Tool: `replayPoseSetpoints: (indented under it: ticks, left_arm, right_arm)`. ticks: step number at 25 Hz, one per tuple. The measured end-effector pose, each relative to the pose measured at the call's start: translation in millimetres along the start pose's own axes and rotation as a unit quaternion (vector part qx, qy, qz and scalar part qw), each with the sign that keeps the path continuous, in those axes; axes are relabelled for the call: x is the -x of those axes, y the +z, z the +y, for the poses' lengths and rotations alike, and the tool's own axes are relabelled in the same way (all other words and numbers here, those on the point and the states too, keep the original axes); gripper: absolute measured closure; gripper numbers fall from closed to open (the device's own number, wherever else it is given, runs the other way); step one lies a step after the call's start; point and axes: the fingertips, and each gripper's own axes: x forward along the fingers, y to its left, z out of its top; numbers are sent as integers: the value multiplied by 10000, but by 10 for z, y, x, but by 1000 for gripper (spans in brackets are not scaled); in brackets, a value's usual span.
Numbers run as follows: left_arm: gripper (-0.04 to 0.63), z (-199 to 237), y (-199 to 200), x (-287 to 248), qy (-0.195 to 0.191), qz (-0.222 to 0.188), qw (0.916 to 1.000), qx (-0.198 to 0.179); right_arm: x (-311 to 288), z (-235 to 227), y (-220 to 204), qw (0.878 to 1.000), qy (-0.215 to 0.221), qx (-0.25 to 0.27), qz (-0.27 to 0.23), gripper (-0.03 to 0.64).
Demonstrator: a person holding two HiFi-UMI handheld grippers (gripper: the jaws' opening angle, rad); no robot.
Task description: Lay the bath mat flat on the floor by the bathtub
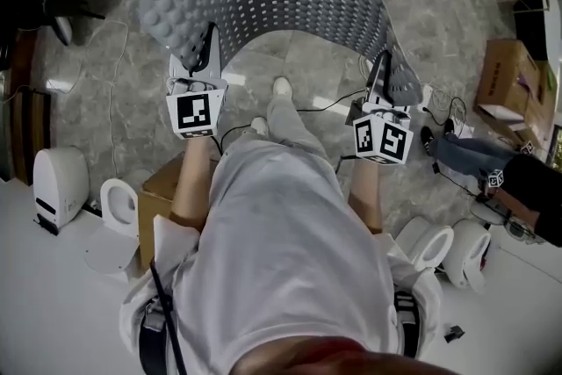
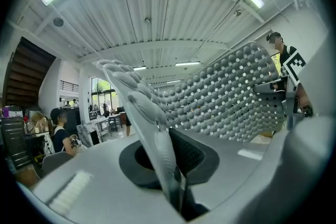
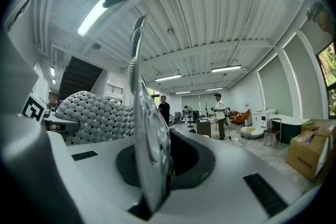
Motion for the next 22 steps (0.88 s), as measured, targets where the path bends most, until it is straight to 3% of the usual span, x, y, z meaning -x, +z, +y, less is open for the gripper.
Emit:
replayPoseSetpoints:
  ticks: [7,12,22]
  left_arm:
    - [574,-19,-301,-757,-81,448,9990,-6]
    - [572,48,-623,-1098,-93,764,9970,124]
    - [572,0,-1235,-1291,-69,996,9949,104]
  right_arm:
    - [-825,-358,-457,9990,71,-128,418,598]
    - [-1277,-360,-841,9968,219,-182,744,598]
    - [-1437,-254,-1455,9934,344,-226,1070,598]
